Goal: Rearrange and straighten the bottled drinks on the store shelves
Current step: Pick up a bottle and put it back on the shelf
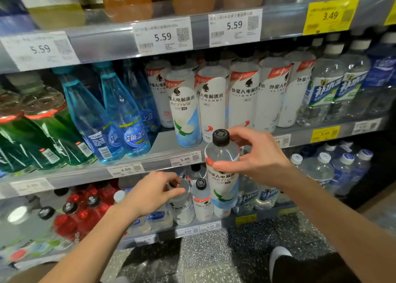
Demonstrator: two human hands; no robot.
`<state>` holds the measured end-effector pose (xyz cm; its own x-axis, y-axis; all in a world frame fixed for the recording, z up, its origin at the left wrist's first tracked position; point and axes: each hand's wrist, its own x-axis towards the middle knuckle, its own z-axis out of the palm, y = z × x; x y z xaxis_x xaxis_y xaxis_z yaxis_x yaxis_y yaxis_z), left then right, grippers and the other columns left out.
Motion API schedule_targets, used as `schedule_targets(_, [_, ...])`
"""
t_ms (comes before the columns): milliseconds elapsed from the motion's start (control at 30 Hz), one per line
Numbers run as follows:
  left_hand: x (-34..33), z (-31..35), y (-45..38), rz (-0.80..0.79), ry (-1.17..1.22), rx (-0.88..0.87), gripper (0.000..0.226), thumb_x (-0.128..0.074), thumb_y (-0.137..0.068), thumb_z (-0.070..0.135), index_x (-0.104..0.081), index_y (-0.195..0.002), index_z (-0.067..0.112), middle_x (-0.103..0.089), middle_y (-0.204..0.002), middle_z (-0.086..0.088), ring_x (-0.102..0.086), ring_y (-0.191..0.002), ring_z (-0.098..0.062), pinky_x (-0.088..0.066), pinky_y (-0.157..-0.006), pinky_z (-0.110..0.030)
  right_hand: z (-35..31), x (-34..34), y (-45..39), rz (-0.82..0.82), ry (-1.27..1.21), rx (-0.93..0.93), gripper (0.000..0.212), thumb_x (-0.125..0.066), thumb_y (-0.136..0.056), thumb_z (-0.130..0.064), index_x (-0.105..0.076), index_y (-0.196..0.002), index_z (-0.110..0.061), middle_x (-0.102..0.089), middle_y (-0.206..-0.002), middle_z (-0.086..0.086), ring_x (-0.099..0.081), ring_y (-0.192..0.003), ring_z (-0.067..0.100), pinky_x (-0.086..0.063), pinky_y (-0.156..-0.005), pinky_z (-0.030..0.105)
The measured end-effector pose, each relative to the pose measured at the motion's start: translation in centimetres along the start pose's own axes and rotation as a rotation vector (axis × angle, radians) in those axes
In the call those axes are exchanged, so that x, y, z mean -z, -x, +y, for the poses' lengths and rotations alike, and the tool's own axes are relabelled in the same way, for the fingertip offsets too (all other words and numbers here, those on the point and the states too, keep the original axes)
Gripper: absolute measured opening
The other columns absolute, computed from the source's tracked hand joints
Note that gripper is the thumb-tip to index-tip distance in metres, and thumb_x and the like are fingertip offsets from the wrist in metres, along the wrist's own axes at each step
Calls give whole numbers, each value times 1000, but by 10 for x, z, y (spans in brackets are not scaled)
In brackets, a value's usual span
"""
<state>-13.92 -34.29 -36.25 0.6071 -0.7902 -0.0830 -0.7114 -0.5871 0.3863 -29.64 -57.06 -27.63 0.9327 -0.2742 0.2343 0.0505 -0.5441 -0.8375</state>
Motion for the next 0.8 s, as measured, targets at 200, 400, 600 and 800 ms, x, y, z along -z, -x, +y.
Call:
schedule_targets(200, [-46,29,-5,-58,-59,-34,76,-66,-87,51,-30,-150,30,-40,-149,10,-60,-114,-16,-48,-96,-37,-3,2,-4,3,56,-10,50,-93,-57,-40,-73,-101,-30,-72,-90,-17,-60,-86,-8,-44,-72,8])
schedule_targets(400, [-78,35,-26,-91,86,-13,107,-79,-80,27,-3,-156,34,-13,-164,12,-52,-127,-21,-49,-97,-39,0,3,-7,-46,92,-112,51,-94,-51,-48,-72,-97,-41,-72,-98,-19,-59,-94,-15,-49,-69,8])
schedule_targets(600, [-89,35,-41,-68,134,81,88,-84,-74,19,-33,-145,22,-39,-150,0,-52,-125,-28,-50,-92,-38,3,8,-6,-34,82,-126,53,-94,-50,-45,-73,-98,-37,-73,-97,-17,-60,-91,-11,-44,-67,5])
schedule_targets(800, [-97,42,-27,-93,33,82,57,-73,-76,6,-28,-106,24,-59,-115,-7,-59,-91,-31,-51,-76,-43,4,11,-3,-8,90,-125,50,-96,-49,-43,-72,-94,-39,-73,-93,-18,-61,-86,-13,-43,-69,3])
